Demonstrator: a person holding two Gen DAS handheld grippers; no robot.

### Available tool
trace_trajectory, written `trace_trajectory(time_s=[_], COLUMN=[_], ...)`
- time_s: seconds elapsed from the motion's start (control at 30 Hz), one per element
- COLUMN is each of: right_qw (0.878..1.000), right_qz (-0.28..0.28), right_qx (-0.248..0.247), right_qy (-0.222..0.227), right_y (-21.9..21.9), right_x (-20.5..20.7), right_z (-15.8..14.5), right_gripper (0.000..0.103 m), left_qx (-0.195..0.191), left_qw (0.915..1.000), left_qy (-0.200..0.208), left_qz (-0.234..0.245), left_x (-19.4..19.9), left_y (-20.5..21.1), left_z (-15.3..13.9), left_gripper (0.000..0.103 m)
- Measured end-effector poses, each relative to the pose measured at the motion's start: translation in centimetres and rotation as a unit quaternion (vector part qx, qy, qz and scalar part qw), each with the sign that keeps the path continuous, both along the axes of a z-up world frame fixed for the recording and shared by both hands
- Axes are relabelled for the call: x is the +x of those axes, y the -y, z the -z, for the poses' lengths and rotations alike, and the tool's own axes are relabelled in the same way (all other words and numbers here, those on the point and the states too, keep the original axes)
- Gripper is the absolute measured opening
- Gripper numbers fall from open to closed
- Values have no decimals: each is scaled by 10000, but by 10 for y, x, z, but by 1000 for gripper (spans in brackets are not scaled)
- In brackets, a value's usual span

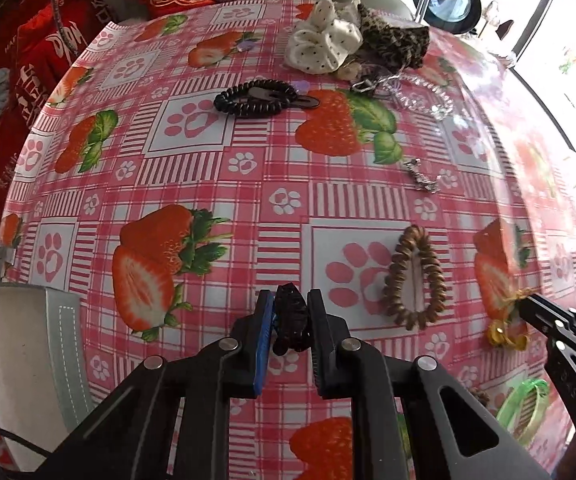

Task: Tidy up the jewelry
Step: 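Grasp the small black claw clip with the left gripper while the right grasps the yellow hair tie, then carry the black clip and yellow hair tie with both grippers over the white tray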

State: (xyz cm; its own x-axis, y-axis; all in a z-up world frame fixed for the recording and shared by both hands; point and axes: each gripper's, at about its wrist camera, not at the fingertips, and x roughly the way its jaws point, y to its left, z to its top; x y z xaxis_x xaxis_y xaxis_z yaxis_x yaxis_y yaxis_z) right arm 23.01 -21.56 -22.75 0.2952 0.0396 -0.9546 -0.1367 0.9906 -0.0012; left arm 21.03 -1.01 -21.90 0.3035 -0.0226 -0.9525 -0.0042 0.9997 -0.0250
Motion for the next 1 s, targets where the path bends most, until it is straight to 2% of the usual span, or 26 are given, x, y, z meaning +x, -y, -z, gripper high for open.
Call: trace_trajectory(time_s=[0.27,0.43,0.47,0.5,0.57,0.67,0.73,0.8,0.87,1.0], right_qw=[9959,9930,9931,9931,9923,9923,9941,9955,9965,9961], right_qz=[274,-138,-246,-348,-473,-654,-733,-770,-784,-668], right_qx=[866,1174,1144,1117,1142,1051,781,514,272,566], right_qy=[2,-29,-54,-96,-95,-86,-160,-220,-118,-113], right_y=[24,14,9,5,-3,-17,-25,-30,-31,-20], right_x=[-11,-19,-18,-18,-17,-17,-16,-16,-18,-18], right_z=[-15,-21,-21,-21,-21,-16,-7,1,1,-5], right_gripper=[3,4,8,26,53,53,50,33,24,24], left_qx=[-229,-216,-210,-190,-151,-152,-149,-144,-152,-205], left_qw=[9996,9995,9995,9995,9996,9994,9993,9993,9992,9990], left_qy=[159,141,130,133,131,92,68,64,62,61], left_qz=[-19,-159,-181,-196,-213,-280,-323,-341,-355,-387], left_x=[-21,-35,-38,-40,-43,-47,-50,-53,-57,-63], left_y=[-3,-11,-12,-12,-14,-16,-18,-19,-20,-22], left_z=[-32,-44,-47,-48,-49,-48,-47,-47,-47,-49], left_gripper=[24,24,24,24,24,24,24,24,24,24])
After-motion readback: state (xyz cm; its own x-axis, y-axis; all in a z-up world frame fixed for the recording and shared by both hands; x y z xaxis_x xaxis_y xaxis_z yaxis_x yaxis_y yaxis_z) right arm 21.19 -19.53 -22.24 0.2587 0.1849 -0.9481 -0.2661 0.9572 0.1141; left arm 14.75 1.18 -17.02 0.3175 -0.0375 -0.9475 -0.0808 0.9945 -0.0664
